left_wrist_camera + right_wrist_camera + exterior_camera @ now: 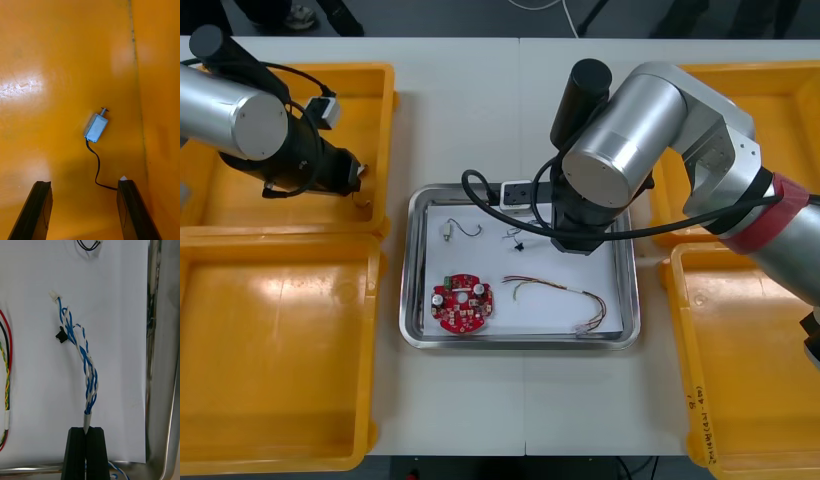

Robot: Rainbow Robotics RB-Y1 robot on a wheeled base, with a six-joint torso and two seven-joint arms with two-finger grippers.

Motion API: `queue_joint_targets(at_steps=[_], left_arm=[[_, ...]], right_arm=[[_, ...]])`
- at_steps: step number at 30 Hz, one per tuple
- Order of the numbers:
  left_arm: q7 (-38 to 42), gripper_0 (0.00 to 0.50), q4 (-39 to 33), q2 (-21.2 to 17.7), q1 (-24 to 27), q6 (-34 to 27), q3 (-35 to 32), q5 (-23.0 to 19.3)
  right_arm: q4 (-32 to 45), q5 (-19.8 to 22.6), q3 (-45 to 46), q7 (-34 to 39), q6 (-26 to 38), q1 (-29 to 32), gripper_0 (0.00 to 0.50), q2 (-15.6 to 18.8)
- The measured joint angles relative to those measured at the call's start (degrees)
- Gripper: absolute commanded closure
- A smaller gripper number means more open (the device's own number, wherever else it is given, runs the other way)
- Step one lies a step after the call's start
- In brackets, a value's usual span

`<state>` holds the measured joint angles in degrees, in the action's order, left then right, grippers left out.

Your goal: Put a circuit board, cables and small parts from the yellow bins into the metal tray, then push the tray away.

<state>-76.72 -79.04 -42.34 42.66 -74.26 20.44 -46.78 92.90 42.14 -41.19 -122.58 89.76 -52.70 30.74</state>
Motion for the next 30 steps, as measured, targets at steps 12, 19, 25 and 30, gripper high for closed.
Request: queue_joint_targets(at_steps=[12, 19, 25, 30], left_arm=[[0.00, 0.000, 1.83, 1.16, 0.00, 3.61, 1.53, 1.26], [0.00, 0.000, 2.00, 1.17, 0.00, 4.01, 2.76, 1.79], [0.00, 0.000, 2.15, 1.17, 0.00, 5.20, 3.82, 2.39], [0.00, 0.002, 2.22, 1.17, 0.00, 5.23, 3.87, 2.41]], right_arm=[[-4.05, -2.29, -2.60, 0.00, -7.43, 2.91, 0.500, -0.04], [-4.05, -2.31, -2.65, 0.01, -7.74, 3.48, 0.466, -0.05], [-4.01, -2.49, -2.65, 0.01, -7.74, 3.48, 0.000, -0.08], [-3.33, -4.11, -2.65, 0.01, -7.65, 3.48, 0.000, -0.09]])
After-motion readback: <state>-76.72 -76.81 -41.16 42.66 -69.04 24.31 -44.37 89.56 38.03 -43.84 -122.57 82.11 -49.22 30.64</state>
